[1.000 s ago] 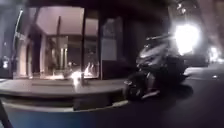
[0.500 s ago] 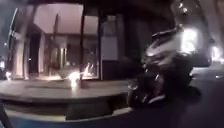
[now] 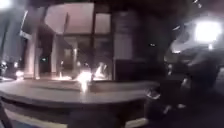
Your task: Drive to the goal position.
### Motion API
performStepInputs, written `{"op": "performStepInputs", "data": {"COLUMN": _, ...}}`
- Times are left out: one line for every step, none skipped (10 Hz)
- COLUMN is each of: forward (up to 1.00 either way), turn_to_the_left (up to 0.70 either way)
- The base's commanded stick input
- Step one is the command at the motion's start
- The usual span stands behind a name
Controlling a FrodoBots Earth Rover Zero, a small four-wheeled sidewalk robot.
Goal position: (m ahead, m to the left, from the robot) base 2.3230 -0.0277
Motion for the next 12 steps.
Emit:
{"op": "performStepInputs", "data": {"forward": 0.45, "turn_to_the_left": 0.24}}
{"op": "performStepInputs", "data": {"forward": 0.45, "turn_to_the_left": 0.27}}
{"op": "performStepInputs", "data": {"forward": 0.45, "turn_to_the_left": 0.27}}
{"op": "performStepInputs", "data": {"forward": 0.45, "turn_to_the_left": 0.27}}
{"op": "performStepInputs", "data": {"forward": 0.45, "turn_to_the_left": 0.23}}
{"op": "performStepInputs", "data": {"forward": 0.45, "turn_to_the_left": 0.03}}
{"op": "performStepInputs", "data": {"forward": 0.45, "turn_to_the_left": 0.0}}
{"op": "performStepInputs", "data": {"forward": 0.45, "turn_to_the_left": 0.0}}
{"op": "performStepInputs", "data": {"forward": 0.45, "turn_to_the_left": -0.15}}
{"op": "performStepInputs", "data": {"forward": 0.45, "turn_to_the_left": -0.25}}
{"op": "performStepInputs", "data": {"forward": 0.45, "turn_to_the_left": -0.27}}
{"op": "performStepInputs", "data": {"forward": 0.45, "turn_to_the_left": -0.27}}
